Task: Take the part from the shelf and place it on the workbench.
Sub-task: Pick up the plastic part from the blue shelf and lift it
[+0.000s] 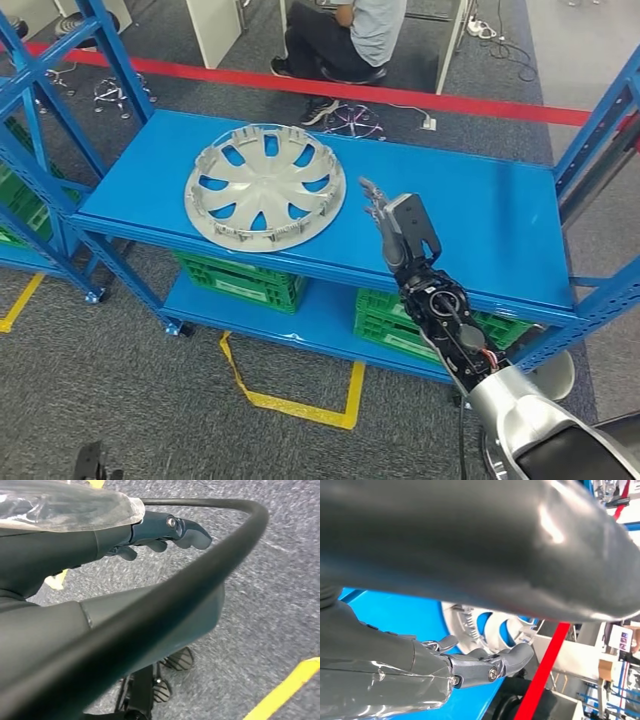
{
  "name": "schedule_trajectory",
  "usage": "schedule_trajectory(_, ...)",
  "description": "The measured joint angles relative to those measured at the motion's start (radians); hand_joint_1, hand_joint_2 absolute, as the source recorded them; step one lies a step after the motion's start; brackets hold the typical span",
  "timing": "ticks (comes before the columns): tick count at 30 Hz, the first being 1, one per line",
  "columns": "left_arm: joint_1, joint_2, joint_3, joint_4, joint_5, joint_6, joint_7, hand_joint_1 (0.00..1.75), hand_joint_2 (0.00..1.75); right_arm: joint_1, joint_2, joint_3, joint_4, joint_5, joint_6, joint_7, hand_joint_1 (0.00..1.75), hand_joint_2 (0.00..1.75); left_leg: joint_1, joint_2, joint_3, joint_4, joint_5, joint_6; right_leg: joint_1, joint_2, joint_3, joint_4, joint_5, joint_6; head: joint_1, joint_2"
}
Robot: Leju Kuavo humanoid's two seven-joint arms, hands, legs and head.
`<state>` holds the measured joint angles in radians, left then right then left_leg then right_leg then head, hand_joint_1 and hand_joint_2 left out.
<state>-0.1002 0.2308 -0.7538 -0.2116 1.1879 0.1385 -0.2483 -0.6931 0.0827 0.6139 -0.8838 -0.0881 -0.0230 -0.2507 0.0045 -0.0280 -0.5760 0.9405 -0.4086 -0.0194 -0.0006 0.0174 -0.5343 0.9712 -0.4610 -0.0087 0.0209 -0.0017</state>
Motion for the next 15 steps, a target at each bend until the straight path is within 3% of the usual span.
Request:
schedule_trajectory(3, 0.003, 0.001, 0.0, 0.001, 0.002, 0.001, 0.0, 0.0, 0.0, -0.002, 0.002, 0.001, 0.0, 0.002, 0.004, -0.001, 0.0, 0.0, 0.003, 0.003, -0.01, 0.017, -0.009, -0.017, -0.005, -0.006, 0.009, -0.017, 0.006, -0.011, -0.005, 0.0)
schedule_trajectory(5, 0.001, 0.002, 0.0, 0.001, 0.004, 0.001, 0.0, 0.0, 0.0, -0.004, 0.004, 0.001, 0.0, 0.003, 0.008, -0.002, 0.0, 0.0, 0.006, 0.011, -0.052, 0.108, -0.059, -0.028, -0.009, -0.013, 0.013, -0.025, 0.011, -0.017, -0.017, 0.0)
schedule_trajectory(7, 0.0, 0.002, 0.0, 0.001, 0.005, 0.001, 0.0, 0.0, 0.0, -0.005, 0.005, 0.001, 0.003, 0.003, 0.009, -0.003, 0.0, 0.0, 0.008, 0.014, -0.121, 0.245, -0.115, -0.038, -0.008, -0.02, 0.013, -0.025, 0.011, -0.019, -0.03, 0.0)
schedule_trajectory(8, 0.0, 0.002, 0.0, 0.001, 0.005, 0.001, 0.0, 0.0, 0.0, -0.005, 0.005, 0.002, 0.006, 0.003, 0.01, -0.003, 0.0, 0.0, 0.01, 0.015, -0.145, 0.288, -0.124, -0.042, -0.008, -0.023, 0.013, -0.025, 0.011, -0.02, -0.035, 0.0)
schedule_trajectory(9, 0.001, 0.002, 0.0, 0.001, 0.006, 0.001, 0.0, 0.0, 0.0, -0.004, 0.005, 0.002, 0.008, 0.003, 0.01, -0.003, 0.0, 0.0, 0.012, 0.016, -0.15, 0.292, -0.114, -0.045, -0.008, -0.025, 0.013, -0.025, 0.01, -0.019, -0.038, 0.0)
schedule_trajectory(10, 0.002, 0.002, 0.0, 0.001, 0.006, 0.001, 0.0, 0.0, 0.0, -0.005, 0.006, 0.003, 0.009, 0.003, 0.01, -0.003, 0.0, 0.0, 0.015, 0.019, -0.135, 0.257, -0.088, -0.047, -0.009, -0.027, 0.013, -0.025, 0.01, -0.018, -0.043, 0.0)
schedule_trajectory(13, 0.0, 0.005, 0.0, 0.001, 0.005, 0.001, -0.001, 0.0, 0.0, -0.007, 0.007, 0.005, 0.009, 0.003, 0.01, -0.004, 0.0, 0.0, 0.019, 0.035, -0.037, 0.055, 0.0, -0.043, -0.005, -0.032, 0.013, -0.019, 0.002, -0.007, -0.056, 0.0)
schedule_trajectory(15, -0.002, 0.006, 0.0, 0.001, 0.004, 0.0, -0.001, 0.0, 0.0, -0.009, 0.008, 0.006, 0.009, 0.004, 0.01, -0.004, 0.0, 0.0, 0.014, 0.04, -0.015, 0.005, 0.008, -0.03, -0.001, -0.035, 0.012, -0.015, -0.004, 0.003, -0.056, 0.0)
